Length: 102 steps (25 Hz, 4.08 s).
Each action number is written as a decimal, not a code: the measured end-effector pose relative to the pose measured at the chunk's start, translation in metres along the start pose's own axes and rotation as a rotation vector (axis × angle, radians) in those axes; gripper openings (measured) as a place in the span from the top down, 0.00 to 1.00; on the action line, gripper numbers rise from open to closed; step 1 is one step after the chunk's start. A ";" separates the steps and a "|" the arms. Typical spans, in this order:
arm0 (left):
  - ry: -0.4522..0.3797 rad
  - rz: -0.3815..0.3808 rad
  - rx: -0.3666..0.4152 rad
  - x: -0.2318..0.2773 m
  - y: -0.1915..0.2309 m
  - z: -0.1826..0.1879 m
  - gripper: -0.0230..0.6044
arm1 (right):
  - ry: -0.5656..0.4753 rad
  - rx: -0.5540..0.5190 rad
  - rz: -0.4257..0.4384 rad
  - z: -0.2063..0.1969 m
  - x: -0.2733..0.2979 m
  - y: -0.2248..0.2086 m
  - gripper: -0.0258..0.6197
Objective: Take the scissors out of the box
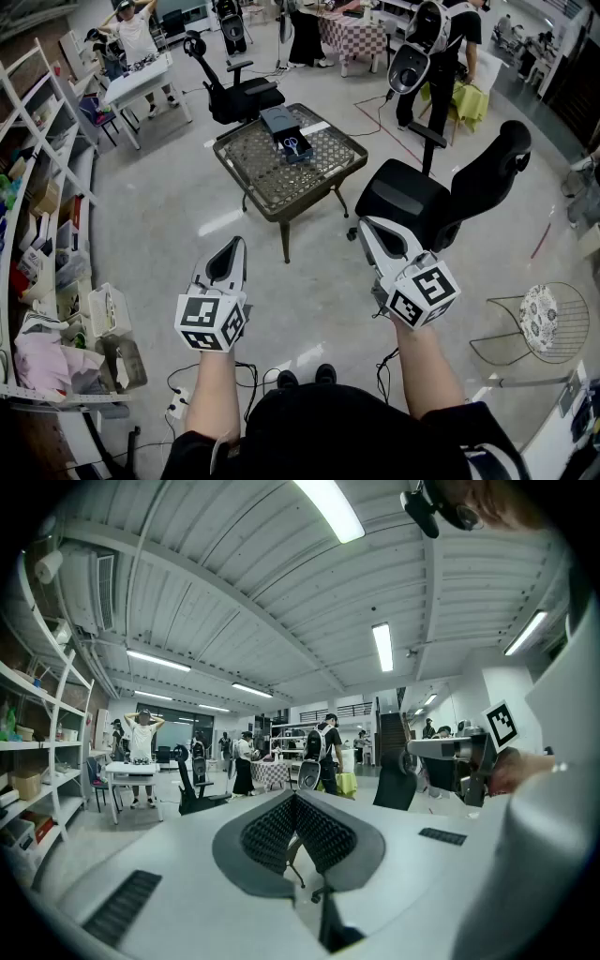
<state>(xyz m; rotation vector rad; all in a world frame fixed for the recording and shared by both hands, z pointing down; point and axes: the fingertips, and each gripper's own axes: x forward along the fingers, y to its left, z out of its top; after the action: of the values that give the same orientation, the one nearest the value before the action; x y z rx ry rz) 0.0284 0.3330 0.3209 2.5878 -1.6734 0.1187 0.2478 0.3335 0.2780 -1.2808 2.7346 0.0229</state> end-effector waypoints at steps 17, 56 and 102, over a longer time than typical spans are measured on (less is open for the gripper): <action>0.023 -0.007 0.019 0.009 -0.034 -0.005 0.96 | 0.012 0.027 0.002 -0.006 -0.012 -0.016 0.94; 0.101 -0.061 -0.055 0.328 0.261 -0.036 0.96 | 0.186 0.129 -0.045 -0.118 0.394 -0.173 0.94; 0.481 -0.104 -0.315 0.628 0.392 -0.240 0.96 | 1.072 0.262 -0.081 -0.529 0.655 -0.388 0.80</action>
<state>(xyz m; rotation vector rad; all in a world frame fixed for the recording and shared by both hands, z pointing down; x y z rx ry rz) -0.0807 -0.3759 0.6229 2.1826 -1.2705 0.4005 0.0753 -0.4509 0.7412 -1.6191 3.2477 -1.3392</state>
